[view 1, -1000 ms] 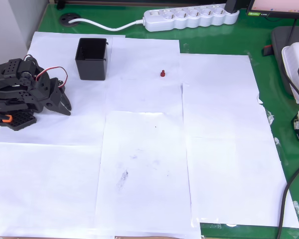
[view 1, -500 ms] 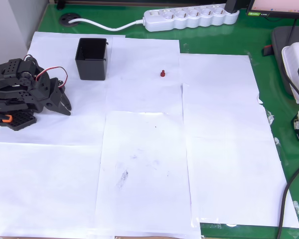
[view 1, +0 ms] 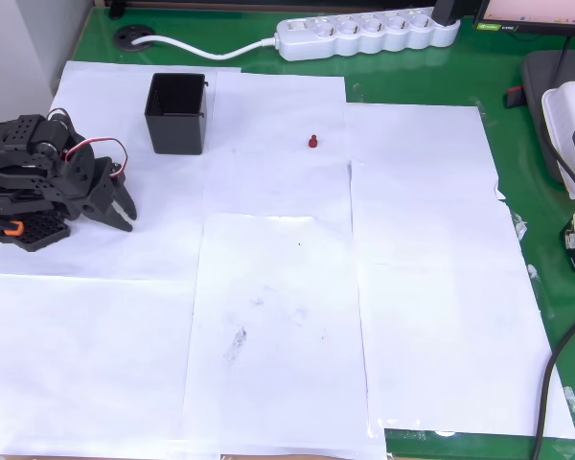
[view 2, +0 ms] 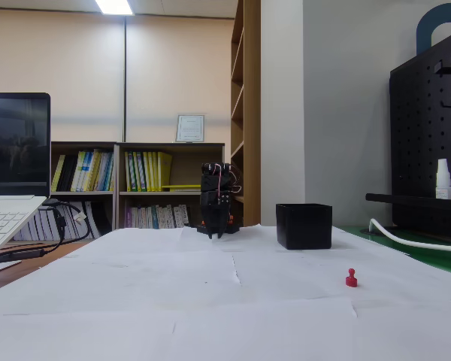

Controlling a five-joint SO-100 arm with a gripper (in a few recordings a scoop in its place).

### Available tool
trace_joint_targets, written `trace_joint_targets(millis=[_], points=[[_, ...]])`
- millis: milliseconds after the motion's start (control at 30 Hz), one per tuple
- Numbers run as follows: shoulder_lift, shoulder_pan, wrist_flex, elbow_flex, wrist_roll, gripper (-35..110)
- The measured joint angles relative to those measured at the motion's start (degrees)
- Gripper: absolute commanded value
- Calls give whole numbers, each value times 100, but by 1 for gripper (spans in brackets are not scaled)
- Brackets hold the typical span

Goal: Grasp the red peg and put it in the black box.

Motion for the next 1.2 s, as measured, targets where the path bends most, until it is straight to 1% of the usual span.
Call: trace_joint_targets(millis=[67,200,300,367,600,700,800,900,1067,1200], points=[[9,70,0,0,-35,0],[475,-53,-255,185,-738,0],[1424,-149,-870,773,-870,0],[2312,-264,-1134,1424,-896,0],[5563,-817,-1547,4271,-773,0],[6416,-1037,-2294,4922,-703,0],[7154,-1099,-3331,5159,-686,0],[7796,-1081,-4289,5212,-738,0],[8657,-1081,-5458,5247,-738,0],[9114,-1081,-6943,4693,-958,0]])
